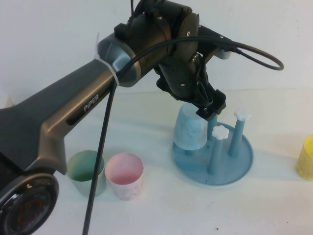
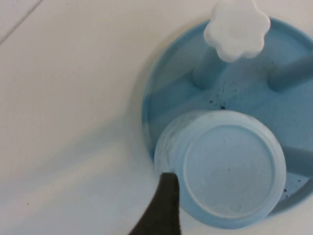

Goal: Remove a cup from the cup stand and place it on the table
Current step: Pick up the cup from the rack

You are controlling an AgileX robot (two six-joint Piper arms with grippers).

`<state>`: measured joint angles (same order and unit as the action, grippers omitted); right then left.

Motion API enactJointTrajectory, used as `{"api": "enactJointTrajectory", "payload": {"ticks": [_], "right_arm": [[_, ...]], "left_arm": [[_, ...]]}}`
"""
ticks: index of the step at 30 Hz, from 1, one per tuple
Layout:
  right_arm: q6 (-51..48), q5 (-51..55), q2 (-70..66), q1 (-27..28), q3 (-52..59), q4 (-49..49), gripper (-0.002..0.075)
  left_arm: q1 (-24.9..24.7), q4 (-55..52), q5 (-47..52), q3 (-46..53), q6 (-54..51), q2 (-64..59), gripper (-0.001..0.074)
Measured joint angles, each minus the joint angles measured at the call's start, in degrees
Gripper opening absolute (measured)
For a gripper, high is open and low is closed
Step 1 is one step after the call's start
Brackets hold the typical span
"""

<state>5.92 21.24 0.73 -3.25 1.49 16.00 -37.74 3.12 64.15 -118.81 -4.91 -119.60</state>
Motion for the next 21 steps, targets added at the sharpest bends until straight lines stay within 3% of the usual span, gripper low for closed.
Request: {"api": "enactJointTrajectory", "payload": {"ticks": [21], "right_arm": [[0.0, 0.0, 0.0, 0.0, 0.0, 0.2, -0.0003]], "left_arm": [[0.0, -3.12, -1.32, -0.12, 2.7, -5.98, 0.0688]]}}
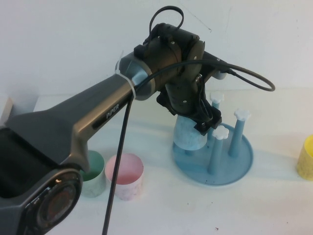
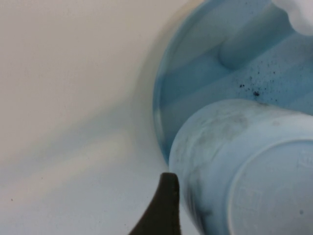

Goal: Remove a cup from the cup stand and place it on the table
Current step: Pick up the cup from the rack

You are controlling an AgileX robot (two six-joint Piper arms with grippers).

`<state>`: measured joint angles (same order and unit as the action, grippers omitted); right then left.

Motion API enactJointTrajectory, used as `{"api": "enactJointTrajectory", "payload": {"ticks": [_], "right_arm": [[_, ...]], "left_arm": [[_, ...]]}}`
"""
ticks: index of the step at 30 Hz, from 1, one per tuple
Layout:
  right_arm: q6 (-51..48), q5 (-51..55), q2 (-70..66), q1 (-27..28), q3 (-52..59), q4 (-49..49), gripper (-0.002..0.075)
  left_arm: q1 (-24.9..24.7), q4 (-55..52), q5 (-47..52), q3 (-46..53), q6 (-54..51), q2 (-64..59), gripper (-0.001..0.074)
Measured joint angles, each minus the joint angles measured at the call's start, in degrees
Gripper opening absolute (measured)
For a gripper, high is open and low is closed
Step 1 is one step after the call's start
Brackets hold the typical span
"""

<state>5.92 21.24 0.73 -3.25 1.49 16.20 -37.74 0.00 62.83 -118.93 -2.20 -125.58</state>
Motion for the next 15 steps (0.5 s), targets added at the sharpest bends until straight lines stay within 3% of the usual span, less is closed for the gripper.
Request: {"api": "enactJointTrajectory", "payload": {"ticks": [4, 8, 15], "right_arm": [[0.0, 0.0, 0.0, 0.0, 0.0, 0.0, -0.0003], [0.0, 0.0, 0.0, 0.0, 0.0, 0.0, -0.0003], [0.0, 0.0, 0.0, 0.0, 0.0, 0.0, -0.0003]], "left_arm": [[0.0, 0.0, 0.0, -0.1, 0.96, -0.44, 0.0669], [0.0, 0.0, 0.0, -0.1, 1.19, -0.44, 0.0564], [0.0, 0.0, 0.61, -0.1, 1.3, -0.31, 0.0561]]}}
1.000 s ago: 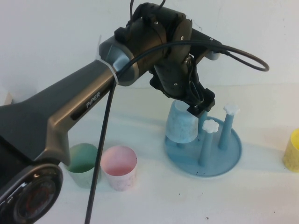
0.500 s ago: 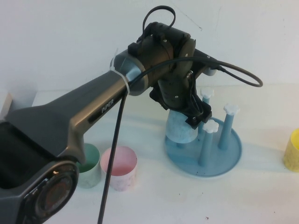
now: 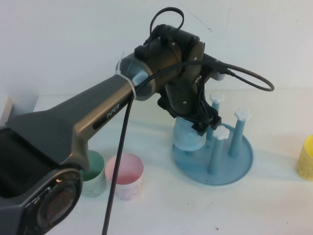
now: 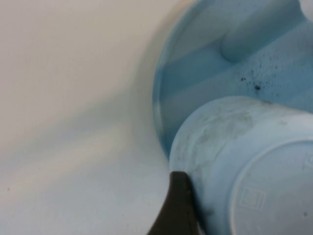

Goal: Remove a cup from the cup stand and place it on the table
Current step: Pick up the cup from the rack, then hand over the cup

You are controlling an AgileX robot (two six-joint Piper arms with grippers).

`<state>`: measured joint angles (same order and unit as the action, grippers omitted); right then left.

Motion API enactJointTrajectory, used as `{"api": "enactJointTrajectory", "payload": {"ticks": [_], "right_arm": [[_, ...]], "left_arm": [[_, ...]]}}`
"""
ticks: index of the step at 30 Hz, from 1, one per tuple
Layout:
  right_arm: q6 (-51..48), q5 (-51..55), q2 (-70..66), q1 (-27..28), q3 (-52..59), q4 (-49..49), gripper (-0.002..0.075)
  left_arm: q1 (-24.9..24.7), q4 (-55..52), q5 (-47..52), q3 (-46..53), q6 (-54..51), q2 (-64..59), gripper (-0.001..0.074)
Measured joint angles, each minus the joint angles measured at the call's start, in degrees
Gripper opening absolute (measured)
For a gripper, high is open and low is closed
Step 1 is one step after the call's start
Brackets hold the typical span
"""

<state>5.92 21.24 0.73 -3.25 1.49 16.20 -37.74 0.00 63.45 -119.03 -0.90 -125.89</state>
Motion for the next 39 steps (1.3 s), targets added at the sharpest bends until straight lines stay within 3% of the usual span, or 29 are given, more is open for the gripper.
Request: {"api": "enactJointTrajectory", "payload": {"ticks": [26, 34, 39], "right_arm": [[0.95, 0.0, 0.0, 0.0, 0.0, 0.11, -0.0003], [2.66, -0.86, 0.0, 0.0, 0.0, 0.14, -0.0003], [10.95, -5.94, 0.0, 0.0, 0.0, -12.46, -0.0003]], "left_arm": [[0.11, 0.4, 8.14, 0.55, 2.89, 20.01, 0.0561], [0.3, 10.96, 7.43, 14.54, 1.38, 23.2, 0.0561], [0.3, 17.96, 0.09, 28.04, 0.2, 29.36, 0.0561]]}}
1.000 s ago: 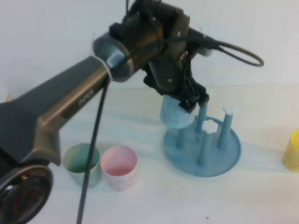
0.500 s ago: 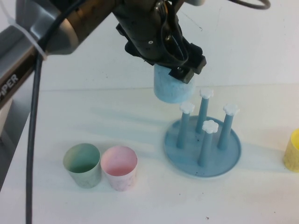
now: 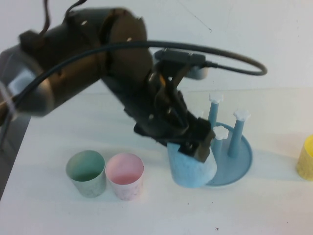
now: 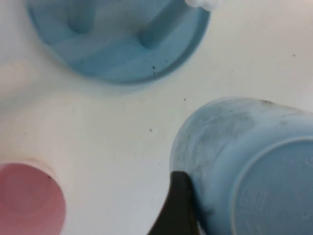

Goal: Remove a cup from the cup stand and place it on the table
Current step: Hand over the cup

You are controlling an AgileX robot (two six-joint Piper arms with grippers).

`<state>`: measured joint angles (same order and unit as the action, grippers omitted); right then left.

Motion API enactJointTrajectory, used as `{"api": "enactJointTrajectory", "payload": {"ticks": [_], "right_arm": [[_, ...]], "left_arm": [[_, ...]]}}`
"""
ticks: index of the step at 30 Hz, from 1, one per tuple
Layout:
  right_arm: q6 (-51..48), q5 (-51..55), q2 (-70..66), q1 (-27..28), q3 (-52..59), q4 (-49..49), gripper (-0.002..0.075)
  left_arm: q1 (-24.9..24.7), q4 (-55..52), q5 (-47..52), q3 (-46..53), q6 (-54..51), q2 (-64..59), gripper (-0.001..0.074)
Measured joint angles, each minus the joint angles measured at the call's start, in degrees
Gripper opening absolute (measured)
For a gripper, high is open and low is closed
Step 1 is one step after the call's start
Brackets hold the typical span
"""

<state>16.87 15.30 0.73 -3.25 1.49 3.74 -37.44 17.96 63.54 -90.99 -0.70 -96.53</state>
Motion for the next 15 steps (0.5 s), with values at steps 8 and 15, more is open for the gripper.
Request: {"api": "enactJointTrajectory", "payload": {"ticks": [8, 15], "right_arm": [[6.51, -3.27, 0.0, 0.0, 0.0, -17.01, -0.0003], [0.99, -4.08, 0.0, 0.0, 0.0, -15.52, -0.0003]], "left_arm": [[4.87, 14.69, -10.34, 23.4, -2.84, 11.65, 0.0561], [17.95, 48.43, -10.65, 38.07, -21.46, 13.86, 0.0561]]}}
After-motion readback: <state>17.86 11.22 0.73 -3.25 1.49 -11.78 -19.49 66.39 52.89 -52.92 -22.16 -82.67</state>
